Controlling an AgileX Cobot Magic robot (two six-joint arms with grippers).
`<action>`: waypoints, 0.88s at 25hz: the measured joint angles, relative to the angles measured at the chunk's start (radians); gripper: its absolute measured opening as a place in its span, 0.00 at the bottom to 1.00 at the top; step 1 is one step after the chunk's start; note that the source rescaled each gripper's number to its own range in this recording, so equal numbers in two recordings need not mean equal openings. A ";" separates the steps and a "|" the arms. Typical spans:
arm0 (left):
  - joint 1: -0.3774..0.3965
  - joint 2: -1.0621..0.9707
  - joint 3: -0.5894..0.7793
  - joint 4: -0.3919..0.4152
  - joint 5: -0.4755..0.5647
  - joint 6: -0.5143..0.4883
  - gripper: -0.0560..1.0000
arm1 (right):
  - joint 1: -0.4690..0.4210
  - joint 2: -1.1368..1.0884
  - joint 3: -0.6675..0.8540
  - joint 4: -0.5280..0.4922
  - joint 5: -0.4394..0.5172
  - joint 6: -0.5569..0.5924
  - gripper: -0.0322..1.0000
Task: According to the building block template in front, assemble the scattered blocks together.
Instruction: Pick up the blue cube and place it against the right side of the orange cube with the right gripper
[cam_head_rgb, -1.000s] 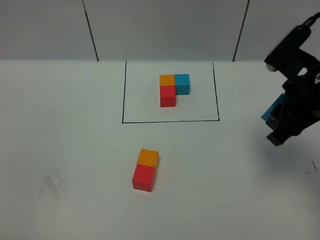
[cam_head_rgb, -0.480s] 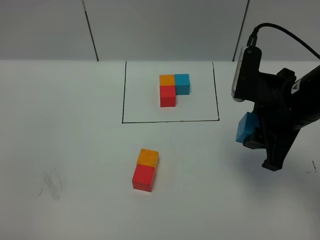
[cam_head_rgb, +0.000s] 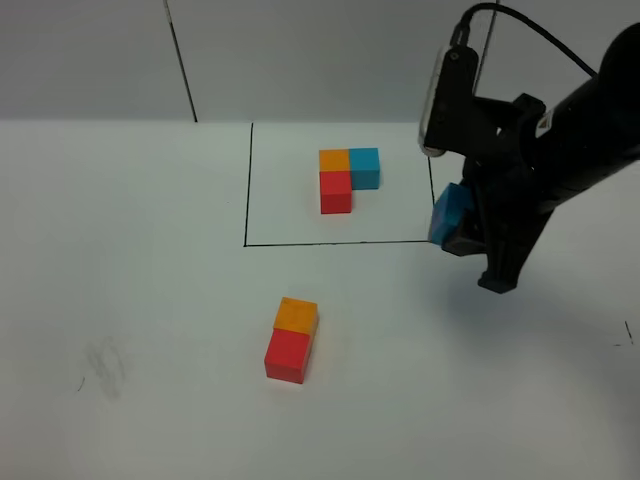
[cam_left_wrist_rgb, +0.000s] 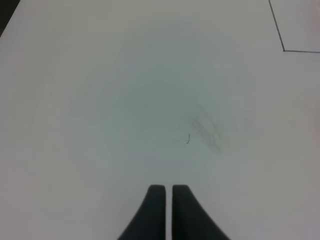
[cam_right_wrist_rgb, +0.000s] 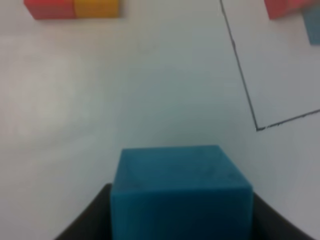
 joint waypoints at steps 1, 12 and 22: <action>0.000 0.000 0.000 0.000 0.000 0.000 0.06 | 0.010 0.011 -0.027 0.000 0.009 0.000 0.59; 0.000 0.000 0.000 0.000 0.000 0.000 0.06 | 0.116 0.227 -0.173 -0.003 0.056 0.003 0.59; 0.000 0.000 0.000 0.000 0.000 0.000 0.06 | 0.165 0.364 -0.173 0.007 -0.003 0.003 0.59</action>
